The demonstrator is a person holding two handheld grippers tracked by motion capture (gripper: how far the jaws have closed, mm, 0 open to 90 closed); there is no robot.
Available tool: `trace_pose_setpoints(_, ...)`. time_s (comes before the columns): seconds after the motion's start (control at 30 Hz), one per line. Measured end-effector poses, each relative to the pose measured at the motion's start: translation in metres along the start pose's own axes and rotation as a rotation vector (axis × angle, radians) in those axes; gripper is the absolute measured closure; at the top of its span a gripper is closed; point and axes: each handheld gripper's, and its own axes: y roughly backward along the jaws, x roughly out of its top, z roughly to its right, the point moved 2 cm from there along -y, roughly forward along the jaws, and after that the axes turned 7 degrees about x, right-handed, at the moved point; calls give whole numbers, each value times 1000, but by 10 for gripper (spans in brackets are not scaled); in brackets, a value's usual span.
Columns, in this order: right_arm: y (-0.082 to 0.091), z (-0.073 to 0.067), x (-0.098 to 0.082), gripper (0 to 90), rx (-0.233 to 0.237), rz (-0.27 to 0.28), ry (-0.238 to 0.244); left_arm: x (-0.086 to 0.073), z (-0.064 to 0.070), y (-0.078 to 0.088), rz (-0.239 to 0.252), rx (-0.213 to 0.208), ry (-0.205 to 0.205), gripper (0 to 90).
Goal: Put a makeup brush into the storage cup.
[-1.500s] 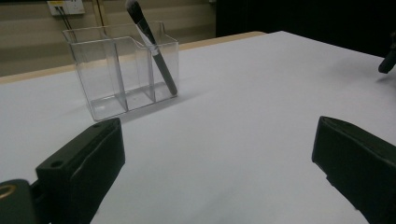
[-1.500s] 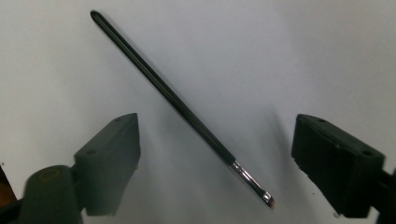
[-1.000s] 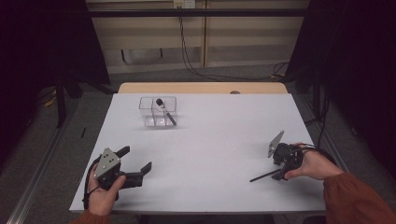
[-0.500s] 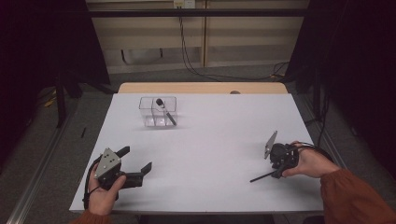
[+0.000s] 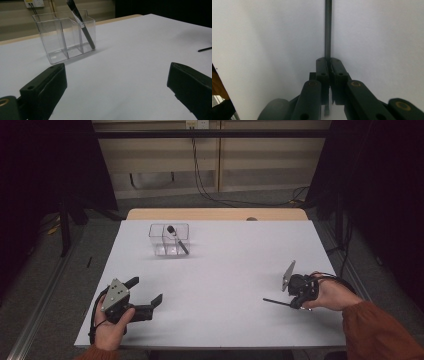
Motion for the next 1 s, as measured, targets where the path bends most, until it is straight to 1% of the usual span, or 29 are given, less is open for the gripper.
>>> trace_pose_setpoints(0.03, 0, 1, 0, 867, 1, 0, 4, 0, 0, 0, 1, -1, 0, 28)
trace_pose_setpoints(0.13, 1, 0, -1, 868, 3, 2, -8, 1, 0, -1, -1, 2, 1, 28)
trace_pose_setpoints(0.17, 1, 0, -1, 868, 1, 1, -11, 1, -1, -1, -1, 4, 0, 28)
trace_pose_setpoints(0.2, 0, 0, -1, 868, -6, 4, -3, 1, -1, -2, 0, 4, -1, 28)
trace_pose_setpoints(0.27, 1, -1, -1, 868, -9, 6, -18, 1, -1, -2, 3, 4, -5, 28)
trace_pose_setpoints(0.33, 1, -1, -1, 869, -11, 10, -15, 1, -1, -1, 3, 3, -7, 28)
trace_pose_setpoints(0.5, 2, -1, -3, 870, -7, 28, -31, 1, -1, -1, 2, 5, -5, 28)
trace_pose_setpoints(0.57, 2, -1, -4, 870, 0, 38, -27, 1, -1, -1, 3, 5, -4, 28)
trace_pose_setpoints(0.6, 2, -3, -5, 870, 5, 49, -36, 1, -1, -1, 3, 5, -5, 28)
trace_pose_setpoints(0.63, 2, -3, -5, 870, 9, 62, -33, 1, -2, -1, 5, 4, -5, 28)
trace_pose_setpoints(0.7, 2, -5, -6, 870, 4, 71, -38, 1, -2, -1, 6, 7, 1, 28)
trace_pose_setpoints(0.8, 6, -5, -8, 870, 0, 110, -51, 1, -2, 0, 6, 11, -1, 28)
trace_pose_setpoints(0.83, 7, -5, -8, 870, -12, 132, -53, 1, -2, 0, 7, 11, -1, 27)
trace_pose_setpoints(0.9, 10, -5, -10, 870, -12, 170, -61, 1, -2, 0, 7, 11, -1, 27)
trace_pose_setpoints(1.0, 17, -6, -11, 870, -53, 227, -85, 1, -2, 0, 8, 11, -2, 27)
